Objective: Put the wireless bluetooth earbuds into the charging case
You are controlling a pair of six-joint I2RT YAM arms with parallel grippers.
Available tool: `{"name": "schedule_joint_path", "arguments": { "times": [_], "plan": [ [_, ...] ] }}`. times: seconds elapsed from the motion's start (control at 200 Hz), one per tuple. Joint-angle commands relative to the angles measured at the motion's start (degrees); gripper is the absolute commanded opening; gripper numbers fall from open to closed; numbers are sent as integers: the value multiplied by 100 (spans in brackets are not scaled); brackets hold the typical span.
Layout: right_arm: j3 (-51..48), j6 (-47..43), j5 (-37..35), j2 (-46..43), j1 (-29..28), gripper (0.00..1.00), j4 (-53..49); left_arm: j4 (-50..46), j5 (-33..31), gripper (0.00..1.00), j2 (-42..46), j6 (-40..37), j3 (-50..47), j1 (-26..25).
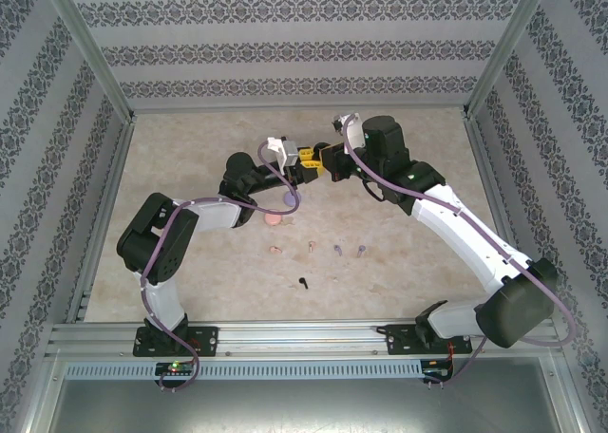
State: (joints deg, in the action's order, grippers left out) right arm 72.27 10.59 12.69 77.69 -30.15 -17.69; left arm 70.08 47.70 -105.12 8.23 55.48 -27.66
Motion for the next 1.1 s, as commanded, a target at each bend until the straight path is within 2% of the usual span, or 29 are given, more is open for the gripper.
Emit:
{"name": "schedule_joint_path", "arguments": {
  "times": [0.0, 0.045, 0.13, 0.18, 0.22, 0.34, 0.62, 0.789, 0.979, 1.094],
  "plan": [
    [-75, 87, 90, 49, -65, 12, -69, 221, -28, 0, 115, 12, 72, -17],
    [-30, 127, 78, 36, -45, 18, -101, 208, -32, 0, 106, -1, 75, -14],
    [53, 258, 70, -95, 24, 47, -119, 205, -40, 0, 89, -8, 70, -11],
    [101, 390, 59, -245, 90, 58, -105, 191, -62, 0, 85, -17, 65, -14],
    [122, 507, 70, -362, 155, 64, -58, 203, -80, 0, 71, -17, 60, -11],
    [178, 839, -19, -754, 370, 72, -24, 255, -119, 0, 47, 5, 35, -16],
    [118, 1271, -470, -834, 519, 73, -432, 347, -272, 0, 29, -22, -20, -16],
    [10, 1369, -412, -669, 422, 65, -455, 216, -411, 0, 97, -190, -112, -16],
    [333, 1012, -428, -244, 291, 79, -754, 155, -407, 0, 149, -199, -133, -13],
    [436, 920, -341, -82, 265, 81, -841, 155, -409, 0, 159, -203, -126, -14]
  ]
}}
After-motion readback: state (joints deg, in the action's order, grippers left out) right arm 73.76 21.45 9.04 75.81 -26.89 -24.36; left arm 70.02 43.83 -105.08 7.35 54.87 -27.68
